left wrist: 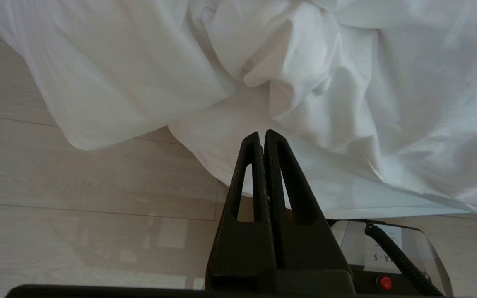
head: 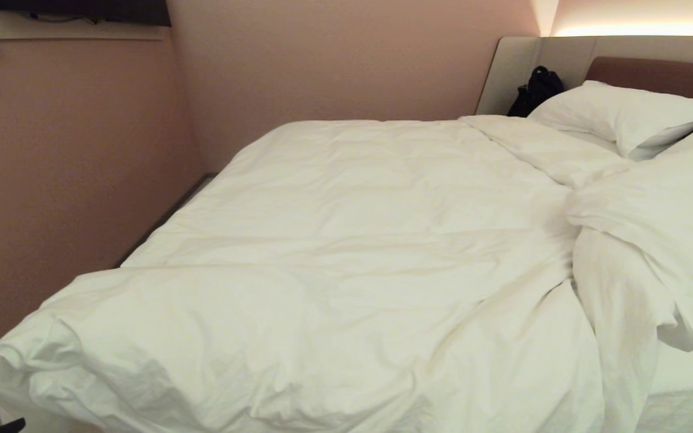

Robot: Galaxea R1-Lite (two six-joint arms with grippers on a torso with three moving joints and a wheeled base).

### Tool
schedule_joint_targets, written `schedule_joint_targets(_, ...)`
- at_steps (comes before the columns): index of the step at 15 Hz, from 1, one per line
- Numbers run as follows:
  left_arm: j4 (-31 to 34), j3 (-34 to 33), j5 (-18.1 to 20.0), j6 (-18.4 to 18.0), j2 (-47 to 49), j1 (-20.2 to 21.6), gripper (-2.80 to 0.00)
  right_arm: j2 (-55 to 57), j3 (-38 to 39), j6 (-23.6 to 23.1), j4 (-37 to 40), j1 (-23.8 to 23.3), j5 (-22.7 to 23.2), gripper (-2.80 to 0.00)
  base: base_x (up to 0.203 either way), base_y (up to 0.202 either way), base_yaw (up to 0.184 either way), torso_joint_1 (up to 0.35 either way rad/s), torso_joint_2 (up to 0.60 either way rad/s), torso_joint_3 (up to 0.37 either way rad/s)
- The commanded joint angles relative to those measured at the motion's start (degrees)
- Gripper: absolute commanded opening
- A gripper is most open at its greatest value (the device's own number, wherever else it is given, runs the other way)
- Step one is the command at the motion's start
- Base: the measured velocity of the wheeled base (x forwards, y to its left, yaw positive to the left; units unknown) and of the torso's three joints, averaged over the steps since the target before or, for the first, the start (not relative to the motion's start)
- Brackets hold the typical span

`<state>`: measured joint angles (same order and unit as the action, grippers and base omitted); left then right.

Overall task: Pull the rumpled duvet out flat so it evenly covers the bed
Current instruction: Flatten the corners of the folded blanket

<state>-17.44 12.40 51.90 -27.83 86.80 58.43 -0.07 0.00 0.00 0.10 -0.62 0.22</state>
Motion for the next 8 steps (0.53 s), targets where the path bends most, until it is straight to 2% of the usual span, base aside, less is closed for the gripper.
schedule_joint_targets(1, -0.05, 0.15, 0.31, -0.12, 0.15, 0.03, -2.8, 0.07, 0.0, 0.0, -0.01, 0.01, 0.04, -2.8, 0.0, 0.0, 0.0, 0.0, 0.0, 0.0)
schedule_joint_targets(6, 0.03, 2.16, 0.19, 1.54, 0.71, 0.18, -2.8, 0.07, 0.0, 0.0, -0.01, 0.01, 0.04, -2.8, 0.0, 0.0, 0.0, 0.0, 0.0, 0.0)
schedule_joint_targets(8, -0.37, 3.11, -0.26, 7.12, 1.87, 0.66, -2.8, 0.07, 0.0, 0.0, -0.01, 0.01, 0.04, -2.8, 0.0, 0.0, 0.0, 0.0, 0.0, 0.0)
